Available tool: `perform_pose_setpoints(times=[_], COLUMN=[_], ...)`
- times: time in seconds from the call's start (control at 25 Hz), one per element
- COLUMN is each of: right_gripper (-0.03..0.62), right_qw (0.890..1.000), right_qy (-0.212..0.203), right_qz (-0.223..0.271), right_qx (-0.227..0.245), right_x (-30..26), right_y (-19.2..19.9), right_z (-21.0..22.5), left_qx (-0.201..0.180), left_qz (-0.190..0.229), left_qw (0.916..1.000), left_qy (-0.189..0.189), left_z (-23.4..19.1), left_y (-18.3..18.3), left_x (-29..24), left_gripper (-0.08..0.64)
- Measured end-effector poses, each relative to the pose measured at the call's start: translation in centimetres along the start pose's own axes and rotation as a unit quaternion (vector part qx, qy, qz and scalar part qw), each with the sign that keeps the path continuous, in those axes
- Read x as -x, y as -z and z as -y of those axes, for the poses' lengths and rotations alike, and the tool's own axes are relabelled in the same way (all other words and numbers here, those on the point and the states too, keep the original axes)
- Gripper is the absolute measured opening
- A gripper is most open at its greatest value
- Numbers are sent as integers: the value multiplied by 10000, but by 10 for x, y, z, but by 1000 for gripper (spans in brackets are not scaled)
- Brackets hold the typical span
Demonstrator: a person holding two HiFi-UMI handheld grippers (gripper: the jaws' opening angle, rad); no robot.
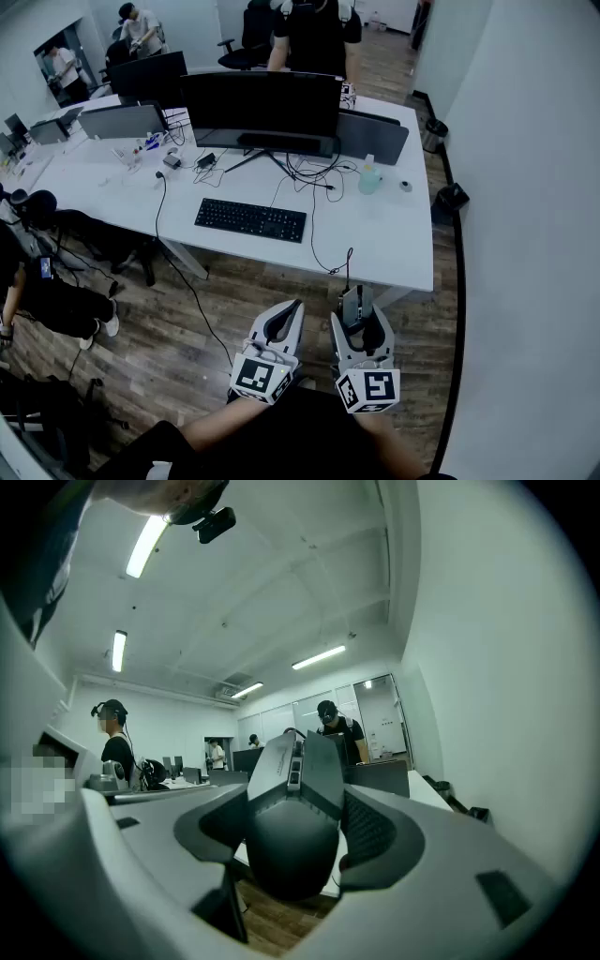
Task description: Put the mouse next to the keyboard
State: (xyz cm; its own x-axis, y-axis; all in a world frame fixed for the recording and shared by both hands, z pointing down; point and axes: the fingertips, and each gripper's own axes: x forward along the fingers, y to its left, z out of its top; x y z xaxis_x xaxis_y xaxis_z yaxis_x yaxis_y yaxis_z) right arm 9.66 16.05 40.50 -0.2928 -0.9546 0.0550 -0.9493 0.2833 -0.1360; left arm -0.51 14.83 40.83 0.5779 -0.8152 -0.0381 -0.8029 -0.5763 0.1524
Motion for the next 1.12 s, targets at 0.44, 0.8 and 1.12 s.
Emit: perform_pose_setpoints(times=[0.44,0.8,1.12], right_gripper=[307,307,307], right_qw=[9997,9995,9992], right_qy=[-1,-40,3], right_qz=[258,167,223], right_qx=[-32,-273,-326], right_x=[4,18,8], right_y=[-11,0,-6], right_z=[9,23,23], left_qx=[-98,-64,-115], left_qz=[179,-15,-11], left_qw=[9998,9993,9998], left_qy=[-53,-355,-150], left_z=[7,8,0], left_y=[-7,8,7], left_x=[-4,11,0], left_gripper=[3,3,3])
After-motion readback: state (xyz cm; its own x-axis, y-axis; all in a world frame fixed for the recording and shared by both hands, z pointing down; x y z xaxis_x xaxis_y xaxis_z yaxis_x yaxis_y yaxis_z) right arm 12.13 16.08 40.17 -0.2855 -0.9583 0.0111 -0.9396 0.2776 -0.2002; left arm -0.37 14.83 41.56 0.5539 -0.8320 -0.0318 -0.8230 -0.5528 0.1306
